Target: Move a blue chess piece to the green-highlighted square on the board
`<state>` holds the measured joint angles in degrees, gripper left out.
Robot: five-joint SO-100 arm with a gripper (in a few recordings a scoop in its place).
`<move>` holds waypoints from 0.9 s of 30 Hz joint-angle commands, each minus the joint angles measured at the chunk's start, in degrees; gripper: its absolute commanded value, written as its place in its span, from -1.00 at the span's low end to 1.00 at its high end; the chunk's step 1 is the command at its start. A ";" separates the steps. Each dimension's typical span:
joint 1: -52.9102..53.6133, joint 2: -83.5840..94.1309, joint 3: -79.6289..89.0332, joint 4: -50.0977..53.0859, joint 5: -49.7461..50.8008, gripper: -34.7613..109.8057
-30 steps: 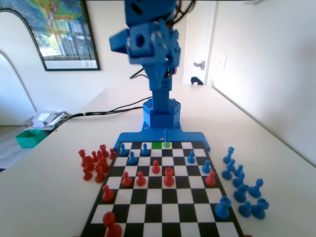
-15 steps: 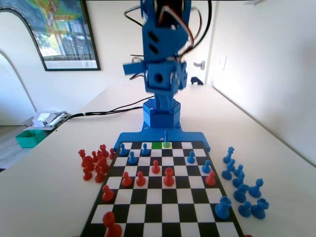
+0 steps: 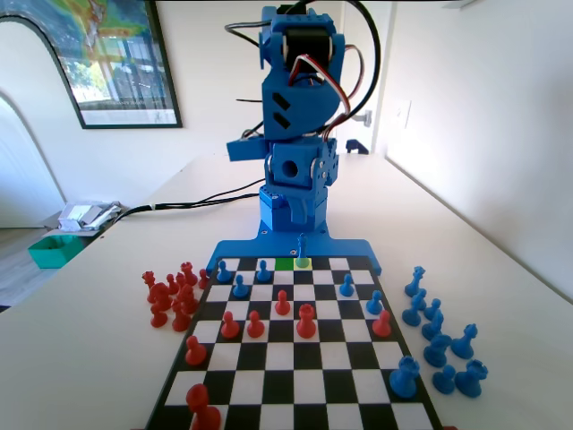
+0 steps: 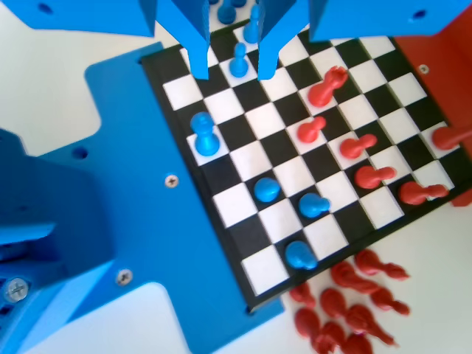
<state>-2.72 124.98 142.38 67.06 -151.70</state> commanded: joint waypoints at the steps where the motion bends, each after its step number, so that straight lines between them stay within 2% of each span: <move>1: -1.76 0.00 1.05 -0.97 -1.14 -0.36; 14: -5.98 -0.35 6.68 -5.98 2.02 -0.36; 27: -4.92 -0.35 10.11 -9.58 0.35 -0.36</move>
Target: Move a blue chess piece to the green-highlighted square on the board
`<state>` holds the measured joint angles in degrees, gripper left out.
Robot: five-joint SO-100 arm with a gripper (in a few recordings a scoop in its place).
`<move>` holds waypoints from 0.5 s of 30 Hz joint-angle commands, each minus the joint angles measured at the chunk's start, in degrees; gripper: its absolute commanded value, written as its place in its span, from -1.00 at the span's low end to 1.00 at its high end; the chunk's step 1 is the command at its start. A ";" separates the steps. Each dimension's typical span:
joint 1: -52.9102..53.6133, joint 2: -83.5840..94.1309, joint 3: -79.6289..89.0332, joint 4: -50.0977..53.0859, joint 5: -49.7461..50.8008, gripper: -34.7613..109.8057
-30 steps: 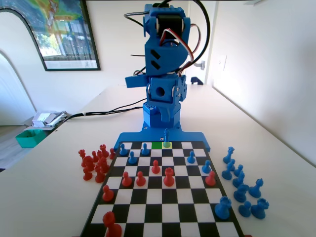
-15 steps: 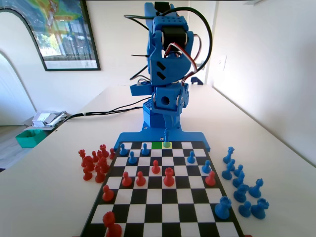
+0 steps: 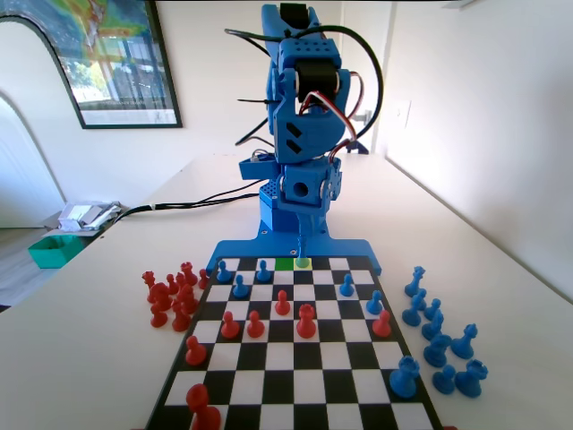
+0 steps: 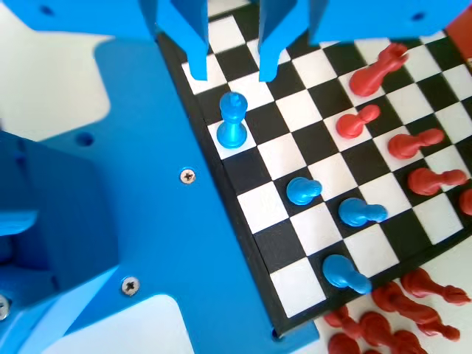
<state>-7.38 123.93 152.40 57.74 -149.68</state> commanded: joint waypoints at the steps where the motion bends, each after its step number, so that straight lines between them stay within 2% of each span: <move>1: 0.00 0.70 0.35 -0.70 -2.02 -0.36; 15: 1.76 -0.62 3.34 -5.89 -4.66 -0.35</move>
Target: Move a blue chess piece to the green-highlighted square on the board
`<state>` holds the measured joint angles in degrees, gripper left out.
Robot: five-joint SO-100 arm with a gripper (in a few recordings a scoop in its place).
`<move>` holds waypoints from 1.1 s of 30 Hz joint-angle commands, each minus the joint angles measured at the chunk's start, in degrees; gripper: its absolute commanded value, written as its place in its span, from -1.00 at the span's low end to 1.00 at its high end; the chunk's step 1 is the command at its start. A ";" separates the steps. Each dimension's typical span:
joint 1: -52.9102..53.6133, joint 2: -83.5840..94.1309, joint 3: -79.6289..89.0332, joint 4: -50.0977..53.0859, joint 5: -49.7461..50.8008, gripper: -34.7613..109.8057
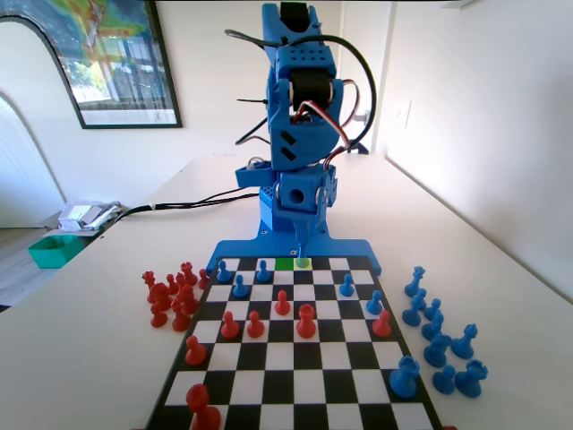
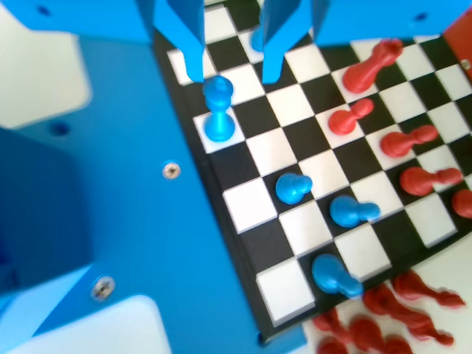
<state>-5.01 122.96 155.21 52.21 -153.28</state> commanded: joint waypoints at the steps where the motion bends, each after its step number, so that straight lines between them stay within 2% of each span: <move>1: -0.53 0.26 0.88 -0.79 -1.23 -0.35; 22: 0.44 -2.20 5.89 -9.49 -2.72 -0.35; 33: 0.35 -2.64 5.54 -9.76 -2.72 -0.38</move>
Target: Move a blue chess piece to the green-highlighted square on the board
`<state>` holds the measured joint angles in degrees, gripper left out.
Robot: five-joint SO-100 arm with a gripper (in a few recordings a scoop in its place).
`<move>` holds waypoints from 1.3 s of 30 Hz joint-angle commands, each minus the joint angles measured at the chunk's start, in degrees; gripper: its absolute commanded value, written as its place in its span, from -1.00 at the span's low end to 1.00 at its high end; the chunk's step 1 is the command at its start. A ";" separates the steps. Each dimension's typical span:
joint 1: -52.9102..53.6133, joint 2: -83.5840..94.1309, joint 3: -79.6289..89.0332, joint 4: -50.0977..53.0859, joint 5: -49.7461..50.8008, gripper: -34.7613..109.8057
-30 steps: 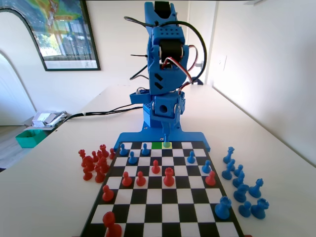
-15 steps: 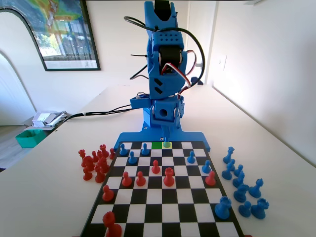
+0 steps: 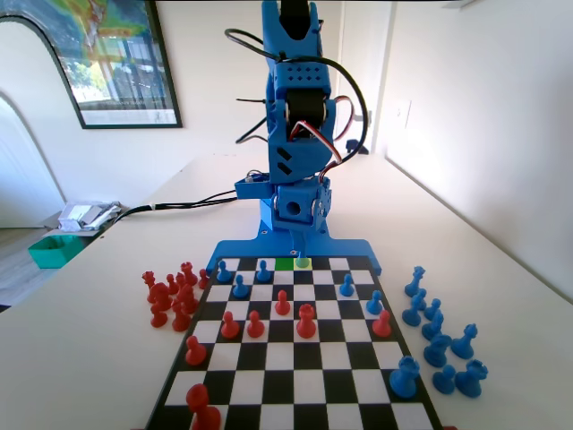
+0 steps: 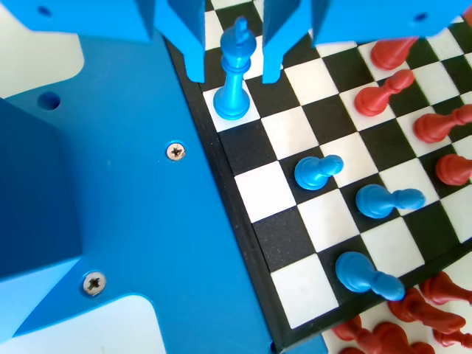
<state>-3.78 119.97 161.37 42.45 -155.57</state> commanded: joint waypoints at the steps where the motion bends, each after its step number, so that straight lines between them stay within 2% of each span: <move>1: -0.88 0.35 -0.62 0.00 -0.44 -0.39; 17: -1.58 0.26 -1.32 0.18 1.23 -0.51; 25: -0.18 0.62 -6.15 6.86 1.76 -0.51; 39: 8.00 2.20 -5.98 8.44 -5.62 -0.51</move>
<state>2.20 119.97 156.97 50.36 -159.26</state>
